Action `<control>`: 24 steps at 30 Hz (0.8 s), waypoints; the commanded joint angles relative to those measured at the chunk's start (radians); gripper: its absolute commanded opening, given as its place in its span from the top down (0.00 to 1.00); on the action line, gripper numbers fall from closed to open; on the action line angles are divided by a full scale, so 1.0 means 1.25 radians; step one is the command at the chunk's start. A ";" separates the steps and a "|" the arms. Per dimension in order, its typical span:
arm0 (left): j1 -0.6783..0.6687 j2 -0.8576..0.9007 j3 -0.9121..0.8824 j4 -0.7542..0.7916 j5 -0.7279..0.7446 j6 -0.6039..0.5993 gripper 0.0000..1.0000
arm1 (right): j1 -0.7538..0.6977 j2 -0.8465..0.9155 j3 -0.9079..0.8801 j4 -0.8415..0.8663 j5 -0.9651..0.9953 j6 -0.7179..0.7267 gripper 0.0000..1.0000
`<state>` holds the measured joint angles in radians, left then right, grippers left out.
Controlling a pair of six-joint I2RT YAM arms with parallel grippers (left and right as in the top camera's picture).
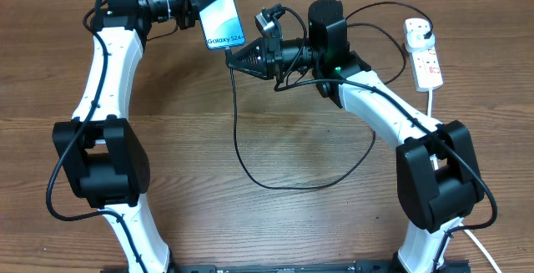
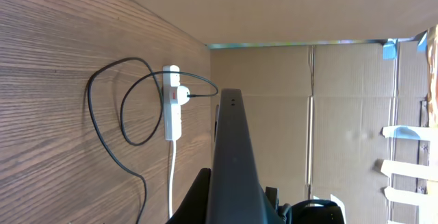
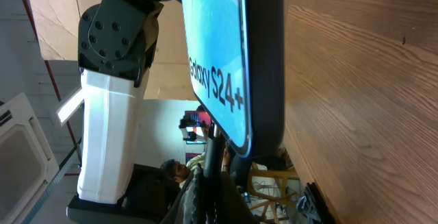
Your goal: Plug charger to phone and switch on socket
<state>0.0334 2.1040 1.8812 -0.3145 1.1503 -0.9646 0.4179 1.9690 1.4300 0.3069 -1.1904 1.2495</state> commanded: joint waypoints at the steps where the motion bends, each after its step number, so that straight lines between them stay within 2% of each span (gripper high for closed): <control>1: -0.017 -0.012 0.004 -0.008 0.115 -0.026 0.95 | -0.016 -0.012 0.003 0.011 0.127 -0.001 0.96; 24: -0.027 -0.012 0.004 -0.011 0.169 -0.049 0.96 | -0.017 -0.009 -0.002 -0.004 0.129 -0.042 0.96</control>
<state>0.0345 2.1040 1.8816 -0.3141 1.1847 -0.9958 0.4198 1.9690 1.4300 0.2939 -1.1973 1.1999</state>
